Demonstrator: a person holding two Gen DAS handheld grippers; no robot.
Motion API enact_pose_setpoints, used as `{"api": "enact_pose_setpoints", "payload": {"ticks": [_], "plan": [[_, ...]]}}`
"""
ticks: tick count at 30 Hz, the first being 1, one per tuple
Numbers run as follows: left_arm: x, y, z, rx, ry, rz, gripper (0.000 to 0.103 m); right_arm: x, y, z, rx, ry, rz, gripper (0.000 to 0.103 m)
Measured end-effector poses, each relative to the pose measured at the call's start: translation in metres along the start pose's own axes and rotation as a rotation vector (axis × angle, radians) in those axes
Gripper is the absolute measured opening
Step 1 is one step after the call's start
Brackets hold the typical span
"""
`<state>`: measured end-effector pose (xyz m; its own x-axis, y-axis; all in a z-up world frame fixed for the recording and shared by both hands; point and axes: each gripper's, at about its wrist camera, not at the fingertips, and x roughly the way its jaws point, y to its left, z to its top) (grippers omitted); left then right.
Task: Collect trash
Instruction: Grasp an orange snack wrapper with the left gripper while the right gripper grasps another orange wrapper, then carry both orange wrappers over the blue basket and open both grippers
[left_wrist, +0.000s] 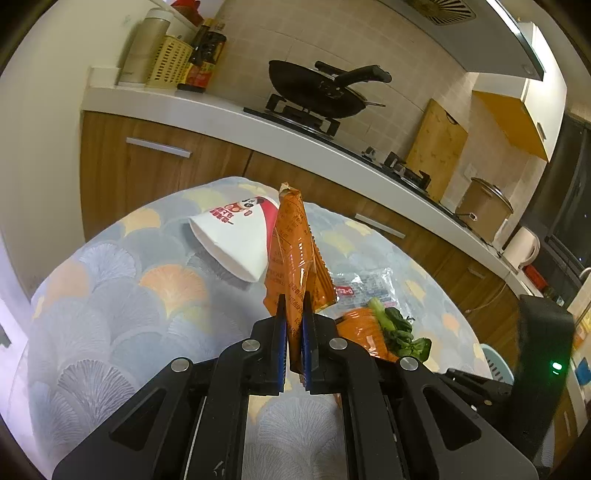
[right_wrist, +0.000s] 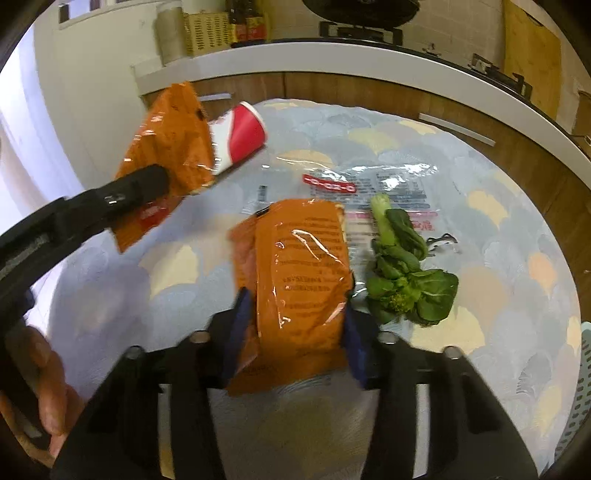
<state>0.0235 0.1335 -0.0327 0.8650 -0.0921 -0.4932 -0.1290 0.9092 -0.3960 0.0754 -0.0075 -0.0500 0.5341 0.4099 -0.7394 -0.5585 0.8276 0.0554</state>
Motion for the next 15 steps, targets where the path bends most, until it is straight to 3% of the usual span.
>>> {"api": "enact_pose_setpoints", "payload": {"ticks": [4,15], "plan": [[-0.001,0.001,0.000,0.001,-0.005,-0.002,0.005,-0.027,-0.006,-0.008,0.033,-0.115,0.048,0.031],[-0.011,-0.016,-0.002,0.016,0.012,-0.076,0.005,-0.086,-0.049,-0.012,0.145,-0.213,0.120,0.031]]}}
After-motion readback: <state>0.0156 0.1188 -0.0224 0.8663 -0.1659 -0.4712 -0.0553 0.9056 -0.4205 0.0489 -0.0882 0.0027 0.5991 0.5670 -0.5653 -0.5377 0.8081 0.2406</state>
